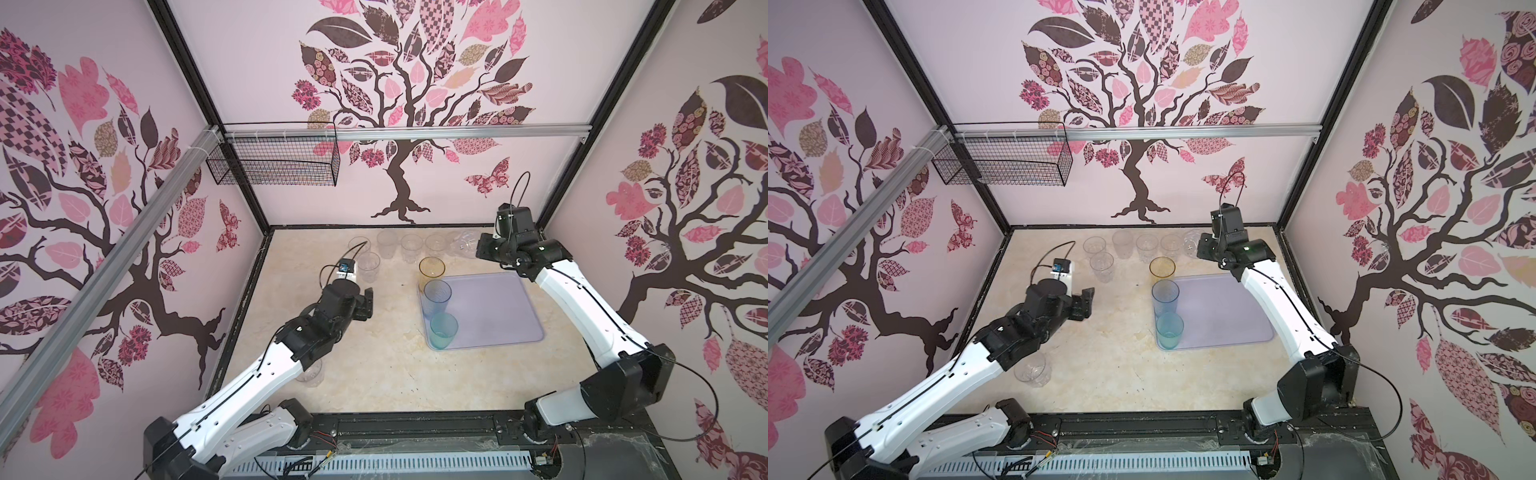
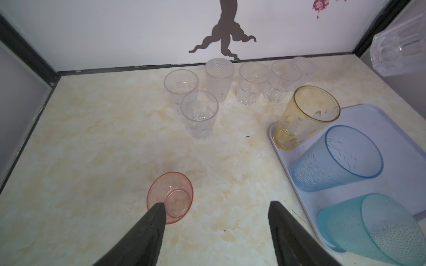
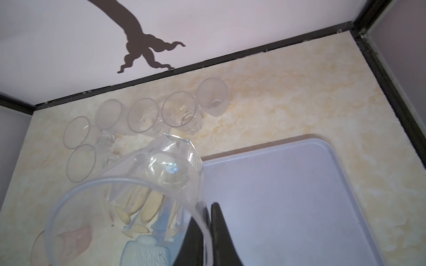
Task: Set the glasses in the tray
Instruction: 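Carry the clear glass over the tray while the left gripper hovers above the pink glass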
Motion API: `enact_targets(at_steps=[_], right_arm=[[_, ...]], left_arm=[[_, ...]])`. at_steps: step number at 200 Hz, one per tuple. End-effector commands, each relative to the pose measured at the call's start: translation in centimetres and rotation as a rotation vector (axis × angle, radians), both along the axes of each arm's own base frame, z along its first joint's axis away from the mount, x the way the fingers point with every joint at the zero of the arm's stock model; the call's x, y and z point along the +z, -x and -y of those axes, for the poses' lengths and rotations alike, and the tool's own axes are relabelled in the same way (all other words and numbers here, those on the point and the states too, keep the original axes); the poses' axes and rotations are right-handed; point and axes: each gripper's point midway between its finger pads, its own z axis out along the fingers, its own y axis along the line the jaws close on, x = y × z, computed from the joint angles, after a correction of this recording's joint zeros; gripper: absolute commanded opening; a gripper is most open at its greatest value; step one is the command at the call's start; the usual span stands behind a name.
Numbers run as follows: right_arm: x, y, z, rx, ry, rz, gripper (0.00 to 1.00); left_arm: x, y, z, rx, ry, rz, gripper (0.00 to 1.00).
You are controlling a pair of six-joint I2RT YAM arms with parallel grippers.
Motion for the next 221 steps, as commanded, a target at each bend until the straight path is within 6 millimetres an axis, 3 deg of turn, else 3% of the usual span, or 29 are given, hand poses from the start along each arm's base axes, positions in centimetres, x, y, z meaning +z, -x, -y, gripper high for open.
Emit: enact_targets(at_steps=[1,24,61,107,167,221], right_arm=[[-1.1,0.0,0.5,-0.024,-0.021,-0.019,0.00],[-4.4,-0.3,0.6,-0.052,-0.024,-0.076,0.00],[-8.8,-0.3,0.8,-0.072,0.001,-0.158,0.00],[-11.3,-0.2,0.7,-0.044,0.046,-0.249,0.00],[-14.5,-0.6,-0.8,0.018,0.061,-0.383,0.00],[-17.2,-1.5,0.0,0.011,0.152,-0.467,0.00]], left_arm=[[-0.3,-0.7,2.5,-0.079,0.018,0.027,0.75],[-2.3,-0.6,3.8,-0.140,0.026,0.008,0.75],[-3.9,-0.8,2.1,-0.091,-0.058,0.034,0.78],[-4.8,-0.7,1.9,-0.077,-0.041,0.030,0.79],[-5.5,-0.5,2.0,-0.086,-0.030,0.017,0.80],[-5.9,-0.4,2.4,-0.105,-0.032,0.004,0.81]])
